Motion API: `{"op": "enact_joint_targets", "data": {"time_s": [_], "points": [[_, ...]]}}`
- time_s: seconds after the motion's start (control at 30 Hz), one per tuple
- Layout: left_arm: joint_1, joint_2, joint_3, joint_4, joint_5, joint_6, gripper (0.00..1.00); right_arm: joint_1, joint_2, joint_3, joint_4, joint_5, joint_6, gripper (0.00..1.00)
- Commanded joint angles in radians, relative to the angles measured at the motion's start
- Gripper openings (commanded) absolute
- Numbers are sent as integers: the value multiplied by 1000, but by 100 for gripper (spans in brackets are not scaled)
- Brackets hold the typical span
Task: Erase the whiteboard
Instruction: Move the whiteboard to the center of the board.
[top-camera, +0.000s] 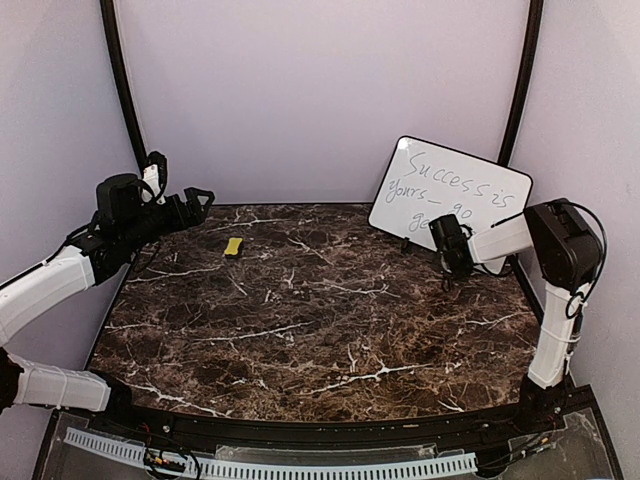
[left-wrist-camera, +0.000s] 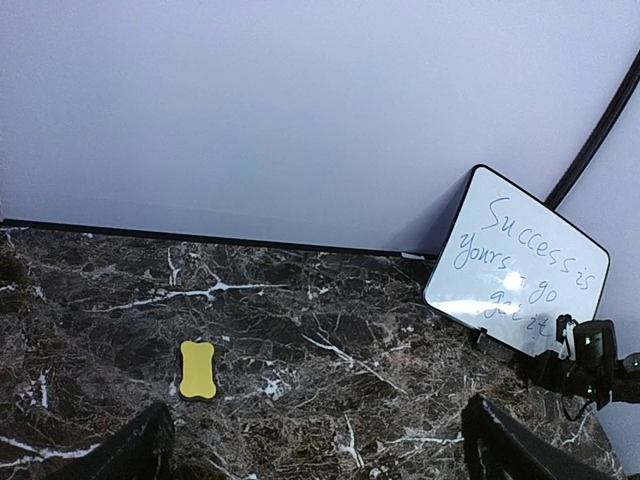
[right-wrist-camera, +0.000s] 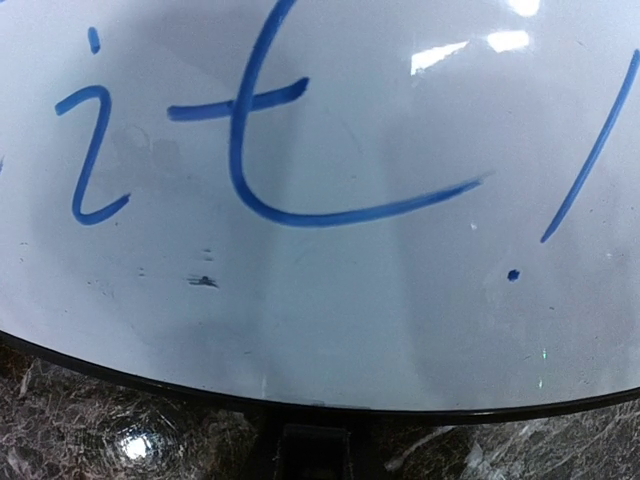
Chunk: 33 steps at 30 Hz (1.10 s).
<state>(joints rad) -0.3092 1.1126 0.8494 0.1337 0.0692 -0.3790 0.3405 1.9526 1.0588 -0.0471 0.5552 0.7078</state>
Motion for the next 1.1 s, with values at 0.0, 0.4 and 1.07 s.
{"op": "enact_joint_targets", "data": {"time_s": [0.0,0.4,1.07], "points": [[9,-8,-13,24,8,-8,99,51,-21,-8,37,-63,-7,0],[13,-5,-13,26,12,-14,99,131,-37,11,19,-31,-16,0],[18,-7,-15,27,21,-21,99,288,-25,85,-36,-21,60,0]]}}
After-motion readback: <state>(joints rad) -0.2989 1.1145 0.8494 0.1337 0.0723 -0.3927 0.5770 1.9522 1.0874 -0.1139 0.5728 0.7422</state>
